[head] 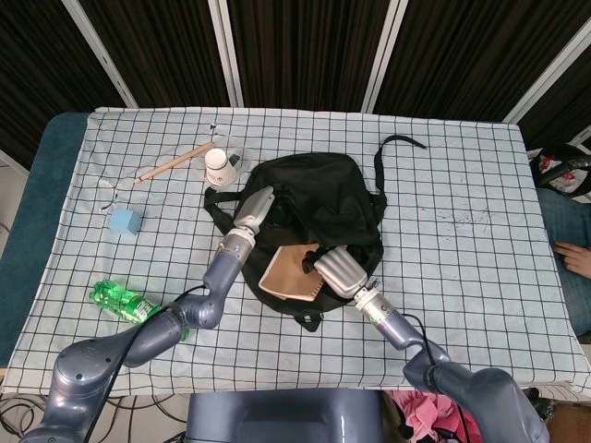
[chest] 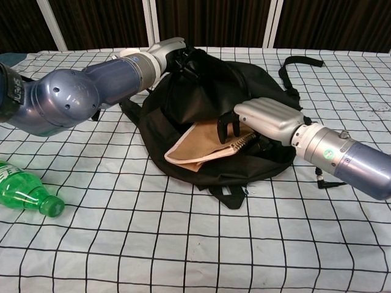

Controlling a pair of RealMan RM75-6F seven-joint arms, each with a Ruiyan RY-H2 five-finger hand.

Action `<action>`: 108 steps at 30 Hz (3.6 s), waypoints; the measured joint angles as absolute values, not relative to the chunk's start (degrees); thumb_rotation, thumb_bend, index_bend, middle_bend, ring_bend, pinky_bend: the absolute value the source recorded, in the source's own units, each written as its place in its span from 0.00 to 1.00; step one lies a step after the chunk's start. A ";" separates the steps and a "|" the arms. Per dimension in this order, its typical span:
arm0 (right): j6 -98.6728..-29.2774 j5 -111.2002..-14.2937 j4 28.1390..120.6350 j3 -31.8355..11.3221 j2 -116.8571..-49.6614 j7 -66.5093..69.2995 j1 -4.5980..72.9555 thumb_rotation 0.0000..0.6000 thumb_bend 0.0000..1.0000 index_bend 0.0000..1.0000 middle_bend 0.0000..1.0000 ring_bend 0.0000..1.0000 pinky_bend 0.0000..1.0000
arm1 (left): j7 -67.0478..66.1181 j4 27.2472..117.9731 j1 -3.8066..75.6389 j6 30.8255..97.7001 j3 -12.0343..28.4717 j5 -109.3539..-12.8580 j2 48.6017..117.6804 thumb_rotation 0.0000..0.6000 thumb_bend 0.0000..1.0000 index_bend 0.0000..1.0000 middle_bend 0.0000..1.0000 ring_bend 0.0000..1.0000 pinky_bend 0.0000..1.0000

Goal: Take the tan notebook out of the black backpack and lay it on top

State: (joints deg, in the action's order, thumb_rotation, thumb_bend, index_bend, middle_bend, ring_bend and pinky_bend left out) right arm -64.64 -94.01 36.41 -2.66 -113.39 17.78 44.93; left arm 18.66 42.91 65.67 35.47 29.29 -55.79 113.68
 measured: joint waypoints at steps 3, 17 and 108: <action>-65.22 -93.44 36.02 -3.12 -113.91 19.06 44.72 1.00 0.51 0.62 0.54 0.51 0.32 | 18.28 43.37 65.48 35.59 29.19 -55.64 113.42 1.00 0.47 0.68 0.70 0.33 0.22; -69.36 -91.26 37.07 -5.13 -113.62 25.66 43.25 1.00 0.49 0.83 0.69 0.59 0.38 | 17.03 45.27 64.84 35.71 28.69 -55.32 112.18 1.00 0.47 0.68 0.70 0.33 0.22; -77.71 -92.32 44.06 -7.98 -106.15 4.97 44.40 1.00 0.51 0.85 0.69 0.59 0.39 | 34.19 92.51 40.73 44.33 16.92 -76.06 63.82 1.00 0.01 0.08 0.08 0.00 0.00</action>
State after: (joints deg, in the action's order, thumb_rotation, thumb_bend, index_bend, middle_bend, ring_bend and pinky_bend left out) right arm -77.71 -92.32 44.06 -7.98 -106.15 4.97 44.40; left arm 34.19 92.51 40.73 44.33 16.92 -76.06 63.82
